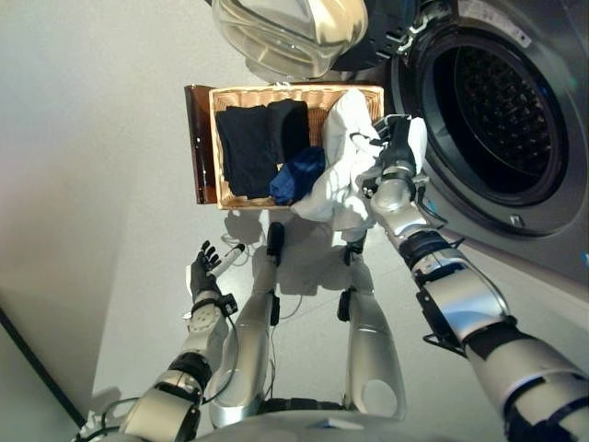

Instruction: Pick up the clothes and place them into the washing machine

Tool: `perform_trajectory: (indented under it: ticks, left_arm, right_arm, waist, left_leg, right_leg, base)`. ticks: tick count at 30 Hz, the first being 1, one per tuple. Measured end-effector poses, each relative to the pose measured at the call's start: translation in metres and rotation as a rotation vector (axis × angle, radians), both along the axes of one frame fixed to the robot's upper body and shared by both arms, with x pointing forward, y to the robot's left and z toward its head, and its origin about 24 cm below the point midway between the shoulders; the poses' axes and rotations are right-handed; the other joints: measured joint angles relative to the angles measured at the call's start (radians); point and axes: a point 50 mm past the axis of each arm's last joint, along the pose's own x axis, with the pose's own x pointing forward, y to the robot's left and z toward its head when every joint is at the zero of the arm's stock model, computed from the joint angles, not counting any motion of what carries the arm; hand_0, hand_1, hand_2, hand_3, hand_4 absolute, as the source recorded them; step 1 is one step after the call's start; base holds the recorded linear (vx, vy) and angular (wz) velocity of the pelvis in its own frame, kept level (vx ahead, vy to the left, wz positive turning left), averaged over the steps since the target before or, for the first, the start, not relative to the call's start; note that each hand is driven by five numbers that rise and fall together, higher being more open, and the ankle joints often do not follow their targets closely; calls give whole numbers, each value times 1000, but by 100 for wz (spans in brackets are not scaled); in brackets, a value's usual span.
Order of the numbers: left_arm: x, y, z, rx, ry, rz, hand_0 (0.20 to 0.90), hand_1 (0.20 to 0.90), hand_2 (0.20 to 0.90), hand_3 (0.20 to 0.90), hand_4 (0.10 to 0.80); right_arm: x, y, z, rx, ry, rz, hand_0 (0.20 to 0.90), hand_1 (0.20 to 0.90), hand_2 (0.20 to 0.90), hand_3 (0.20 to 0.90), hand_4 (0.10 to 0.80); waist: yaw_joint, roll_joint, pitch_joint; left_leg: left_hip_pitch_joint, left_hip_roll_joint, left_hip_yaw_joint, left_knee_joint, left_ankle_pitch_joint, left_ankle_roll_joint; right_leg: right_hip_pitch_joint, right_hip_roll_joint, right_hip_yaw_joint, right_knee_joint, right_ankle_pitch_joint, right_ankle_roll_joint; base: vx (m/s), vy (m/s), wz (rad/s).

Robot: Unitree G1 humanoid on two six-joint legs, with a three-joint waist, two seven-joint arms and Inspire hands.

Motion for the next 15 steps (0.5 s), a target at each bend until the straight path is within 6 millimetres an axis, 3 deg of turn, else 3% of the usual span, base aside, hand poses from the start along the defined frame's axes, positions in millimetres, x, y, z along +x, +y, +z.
perform_trajectory:
  ticks: [15]
  left_arm:
    - [-2,2,-3,5,16,5,900,900,900,900,800]
  right_arm:
    - [1,2,-8,-14,60,41,900,900,900,900,800]
  waist:
    - [0,1,-1]
  left_leg:
    - [-6,0,-1,3,-1,-1]
  right_leg:
    - [-3,0,-1,0,0,0]
  base:
    - [0,0,0]
